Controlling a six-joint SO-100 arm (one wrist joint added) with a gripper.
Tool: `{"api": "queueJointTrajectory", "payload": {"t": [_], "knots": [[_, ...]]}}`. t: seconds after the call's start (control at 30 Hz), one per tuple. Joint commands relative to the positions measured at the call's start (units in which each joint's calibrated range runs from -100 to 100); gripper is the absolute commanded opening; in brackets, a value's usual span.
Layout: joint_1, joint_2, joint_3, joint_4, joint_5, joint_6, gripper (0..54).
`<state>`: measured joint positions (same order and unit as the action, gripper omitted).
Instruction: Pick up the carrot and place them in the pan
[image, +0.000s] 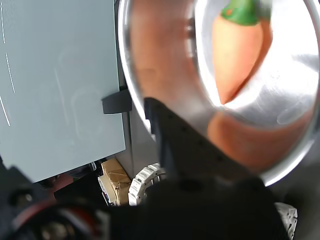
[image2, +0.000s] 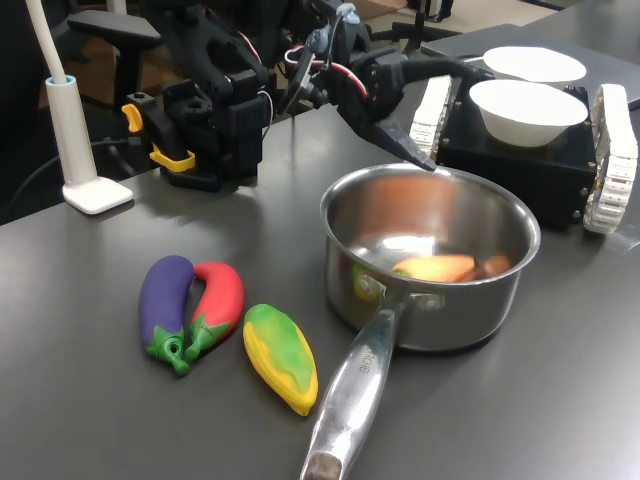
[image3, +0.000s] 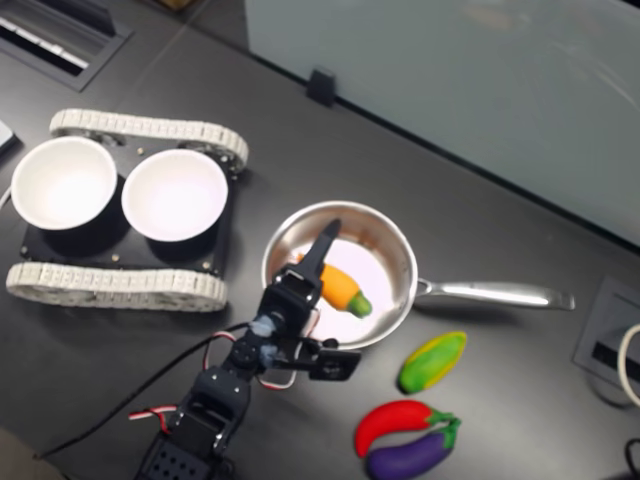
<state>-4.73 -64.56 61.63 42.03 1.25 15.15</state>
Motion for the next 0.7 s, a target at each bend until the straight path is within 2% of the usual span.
{"api": "queueJointTrajectory", "payload": {"t": [0.0,0.03,0.1,0.23,0.4,0.47,0.57,0.67], "knots": [[0.0,-5.6,-0.8,0.6,-0.2,0.5,49.1],[0.3,-6.3,-0.8,0.8,-0.4,0.5,48.6],[0.5,-8.3,-0.7,1.3,-0.3,0.5,43.9],[-0.3,-11.9,-0.9,1.8,-0.6,0.4,26.8],[-1.2,-14.4,-3.3,4.4,0.5,0.0,11.5],[-1.6,-15.5,-3.7,4.8,1.9,-1.4,4.8],[-1.8,-17.4,-4.5,6.2,1.1,-1.8,2.5],[-0.5,-18.0,-7.4,10.0,0.0,-4.7,0.7]]}}
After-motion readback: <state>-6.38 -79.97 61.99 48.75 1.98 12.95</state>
